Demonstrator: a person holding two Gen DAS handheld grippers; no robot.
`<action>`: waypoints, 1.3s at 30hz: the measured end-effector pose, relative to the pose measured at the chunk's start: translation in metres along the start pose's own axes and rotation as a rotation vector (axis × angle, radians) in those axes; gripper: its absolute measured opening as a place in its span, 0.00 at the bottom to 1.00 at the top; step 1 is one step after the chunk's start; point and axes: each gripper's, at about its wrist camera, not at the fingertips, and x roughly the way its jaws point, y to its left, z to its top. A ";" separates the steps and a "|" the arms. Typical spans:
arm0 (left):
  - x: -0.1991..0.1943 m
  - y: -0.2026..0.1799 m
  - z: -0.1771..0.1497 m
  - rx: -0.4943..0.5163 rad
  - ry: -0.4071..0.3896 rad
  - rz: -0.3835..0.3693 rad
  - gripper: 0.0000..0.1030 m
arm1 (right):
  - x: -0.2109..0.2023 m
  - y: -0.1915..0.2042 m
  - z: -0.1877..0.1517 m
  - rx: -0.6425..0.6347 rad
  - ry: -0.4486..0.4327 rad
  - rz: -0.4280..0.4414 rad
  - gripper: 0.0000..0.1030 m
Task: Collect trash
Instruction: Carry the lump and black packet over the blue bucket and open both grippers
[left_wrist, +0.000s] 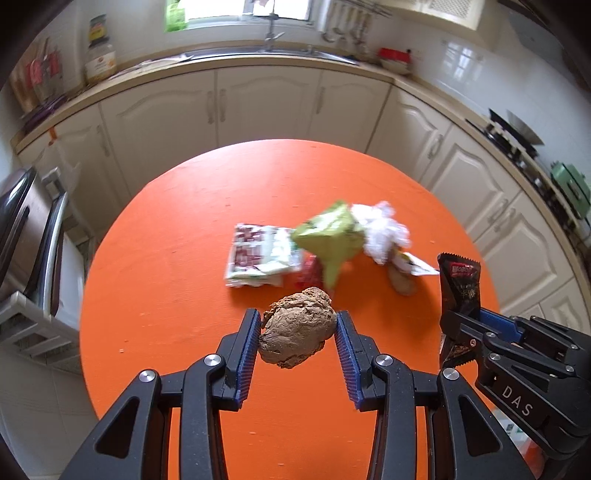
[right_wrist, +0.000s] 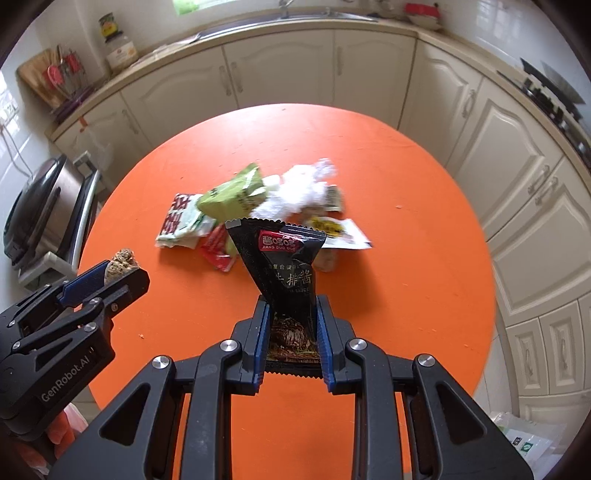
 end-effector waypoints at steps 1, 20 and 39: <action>0.001 -0.010 0.000 0.015 0.002 -0.003 0.36 | -0.005 -0.010 -0.003 0.013 -0.006 -0.002 0.23; 0.048 -0.233 -0.005 0.383 0.046 -0.067 0.36 | -0.061 -0.222 -0.071 0.372 -0.094 -0.072 0.23; 0.174 -0.408 0.008 0.594 0.147 -0.066 0.38 | -0.031 -0.378 -0.136 0.627 -0.021 -0.110 0.23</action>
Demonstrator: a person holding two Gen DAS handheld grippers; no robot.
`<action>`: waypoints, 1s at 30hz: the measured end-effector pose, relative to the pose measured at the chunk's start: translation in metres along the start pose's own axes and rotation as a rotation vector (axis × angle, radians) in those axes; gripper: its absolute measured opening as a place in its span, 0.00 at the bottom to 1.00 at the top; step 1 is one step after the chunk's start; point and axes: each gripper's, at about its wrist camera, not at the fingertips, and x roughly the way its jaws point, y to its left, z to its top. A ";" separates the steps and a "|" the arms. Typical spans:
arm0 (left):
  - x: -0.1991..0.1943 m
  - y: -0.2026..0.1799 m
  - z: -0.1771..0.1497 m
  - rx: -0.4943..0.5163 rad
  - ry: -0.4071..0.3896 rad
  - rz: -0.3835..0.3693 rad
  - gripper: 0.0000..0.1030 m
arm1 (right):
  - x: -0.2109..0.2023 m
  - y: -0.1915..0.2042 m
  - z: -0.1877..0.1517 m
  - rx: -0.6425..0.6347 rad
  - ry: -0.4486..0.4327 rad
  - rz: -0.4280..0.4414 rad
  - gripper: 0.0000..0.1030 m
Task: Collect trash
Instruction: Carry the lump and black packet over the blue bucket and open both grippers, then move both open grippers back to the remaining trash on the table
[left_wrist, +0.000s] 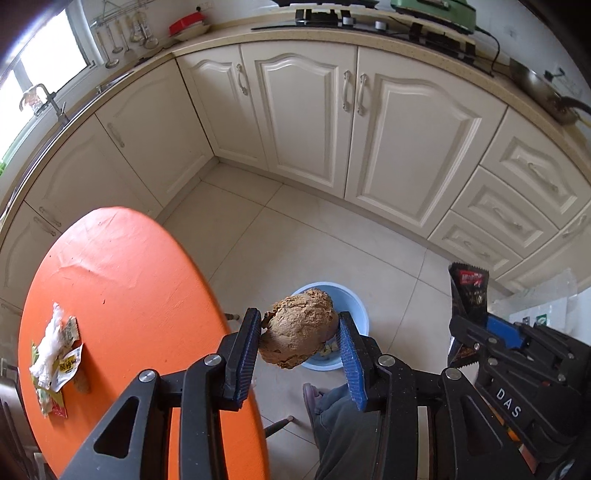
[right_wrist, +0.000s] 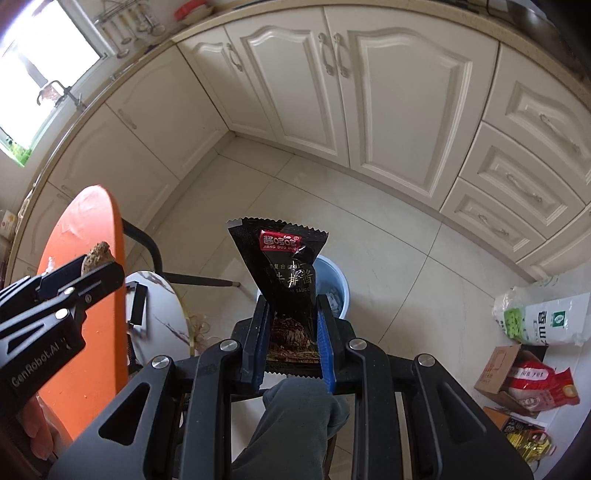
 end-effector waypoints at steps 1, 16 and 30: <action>0.005 -0.002 0.004 -0.001 0.007 0.004 0.39 | 0.003 -0.003 0.001 0.006 0.005 0.000 0.23; 0.030 0.009 0.010 -0.029 0.016 0.054 0.56 | 0.035 0.018 0.014 -0.016 0.051 0.051 0.35; 0.012 0.037 -0.008 -0.071 0.014 0.049 0.56 | 0.019 0.049 0.016 -0.053 0.002 0.005 0.75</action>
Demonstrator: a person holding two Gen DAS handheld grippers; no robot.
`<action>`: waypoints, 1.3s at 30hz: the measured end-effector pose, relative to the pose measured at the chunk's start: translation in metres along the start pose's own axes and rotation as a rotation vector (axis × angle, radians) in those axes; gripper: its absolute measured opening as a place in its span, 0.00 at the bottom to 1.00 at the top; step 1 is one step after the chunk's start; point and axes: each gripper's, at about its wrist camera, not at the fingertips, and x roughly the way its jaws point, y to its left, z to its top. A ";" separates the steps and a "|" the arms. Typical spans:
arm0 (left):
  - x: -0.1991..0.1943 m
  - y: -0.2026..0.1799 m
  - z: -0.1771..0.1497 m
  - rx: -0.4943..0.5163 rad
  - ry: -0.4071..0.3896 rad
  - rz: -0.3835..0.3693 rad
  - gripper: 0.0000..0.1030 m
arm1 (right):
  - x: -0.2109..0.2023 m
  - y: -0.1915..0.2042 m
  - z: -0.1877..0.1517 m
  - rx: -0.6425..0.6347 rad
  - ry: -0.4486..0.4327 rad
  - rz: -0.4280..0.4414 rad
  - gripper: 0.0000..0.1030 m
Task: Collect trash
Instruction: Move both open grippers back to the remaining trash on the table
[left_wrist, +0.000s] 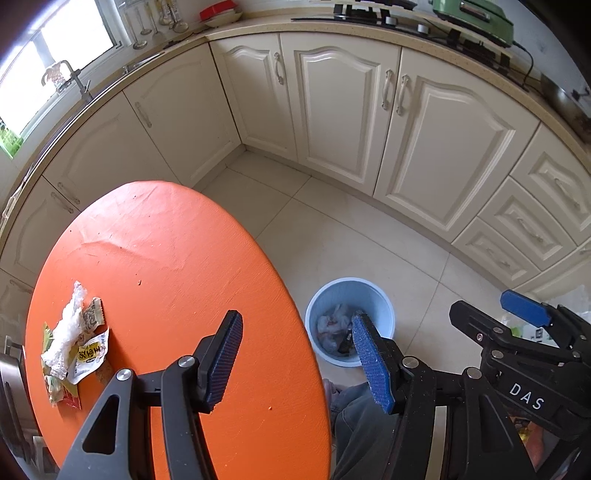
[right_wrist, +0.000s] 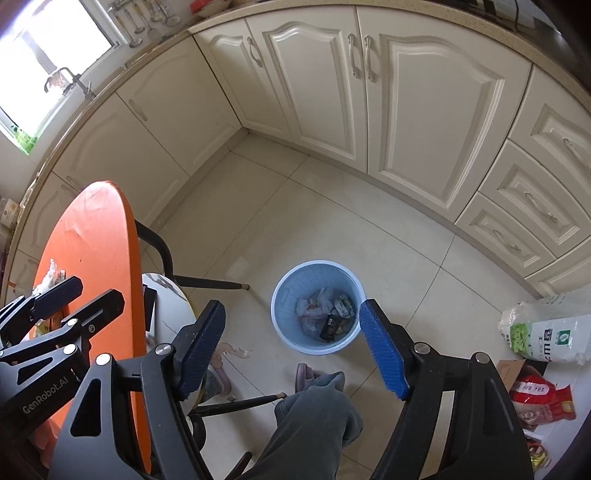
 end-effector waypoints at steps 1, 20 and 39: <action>-0.003 0.002 -0.001 -0.001 -0.002 -0.003 0.56 | -0.002 0.001 -0.001 -0.003 0.001 -0.003 0.75; -0.117 0.074 -0.095 -0.079 -0.115 -0.039 0.56 | -0.077 0.063 -0.048 -0.109 -0.085 -0.026 0.75; -0.200 0.194 -0.209 -0.339 -0.145 0.029 0.58 | -0.093 0.197 -0.105 -0.340 -0.074 0.026 0.81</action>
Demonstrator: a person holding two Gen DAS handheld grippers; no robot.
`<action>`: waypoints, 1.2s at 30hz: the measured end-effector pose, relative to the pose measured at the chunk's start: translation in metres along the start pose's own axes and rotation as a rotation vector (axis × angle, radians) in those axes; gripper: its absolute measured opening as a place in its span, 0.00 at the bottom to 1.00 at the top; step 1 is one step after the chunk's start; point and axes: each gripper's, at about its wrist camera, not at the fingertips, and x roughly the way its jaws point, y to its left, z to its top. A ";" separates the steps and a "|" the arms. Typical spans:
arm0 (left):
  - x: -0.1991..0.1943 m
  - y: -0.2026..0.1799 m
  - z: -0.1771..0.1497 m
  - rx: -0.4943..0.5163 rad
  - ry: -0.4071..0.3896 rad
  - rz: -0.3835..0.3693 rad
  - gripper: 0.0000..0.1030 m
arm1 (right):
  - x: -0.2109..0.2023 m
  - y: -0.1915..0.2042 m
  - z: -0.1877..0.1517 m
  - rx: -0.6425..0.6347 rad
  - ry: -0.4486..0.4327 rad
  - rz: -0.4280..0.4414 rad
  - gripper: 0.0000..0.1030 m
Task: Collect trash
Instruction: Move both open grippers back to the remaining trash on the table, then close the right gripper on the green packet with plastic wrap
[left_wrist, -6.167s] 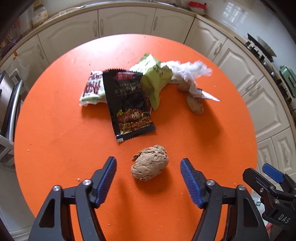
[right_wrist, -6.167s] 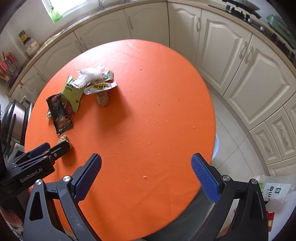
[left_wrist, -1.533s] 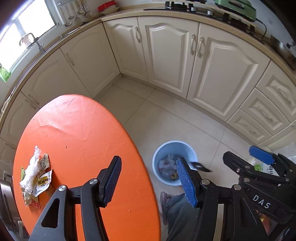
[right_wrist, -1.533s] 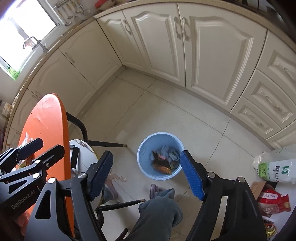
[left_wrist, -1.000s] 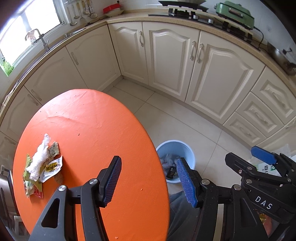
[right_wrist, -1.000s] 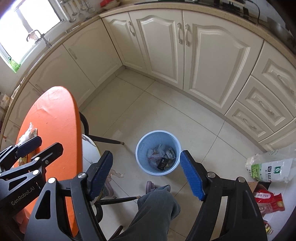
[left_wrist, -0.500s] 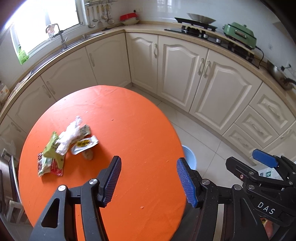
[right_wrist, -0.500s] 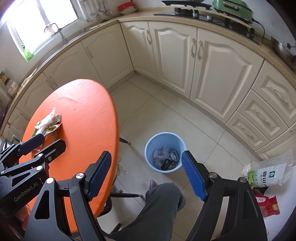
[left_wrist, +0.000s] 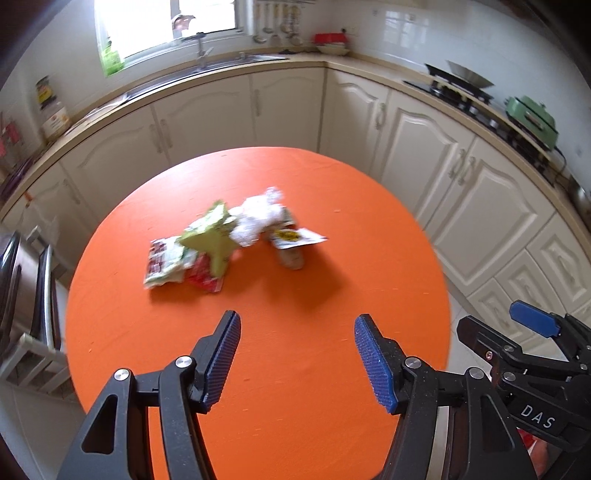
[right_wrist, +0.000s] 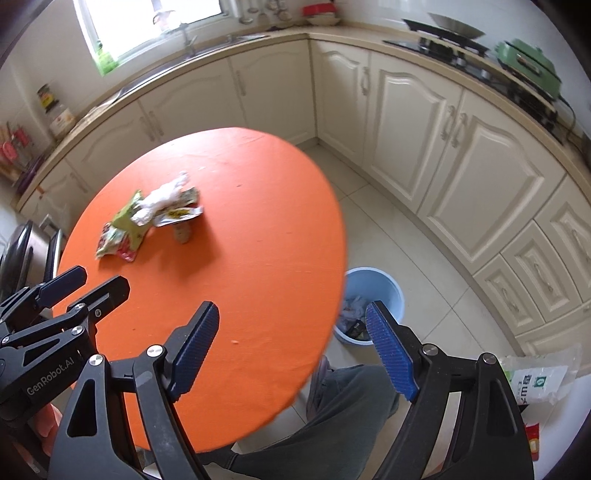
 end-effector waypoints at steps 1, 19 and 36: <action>-0.002 0.008 0.000 -0.017 0.001 0.009 0.58 | 0.002 0.011 0.001 -0.018 0.002 0.009 0.81; 0.002 0.153 0.009 -0.248 0.039 0.077 0.58 | 0.063 0.155 0.032 -0.242 0.117 0.129 0.81; 0.082 0.231 0.061 -0.335 0.096 0.049 0.58 | 0.172 0.218 0.105 -0.203 0.275 0.127 0.81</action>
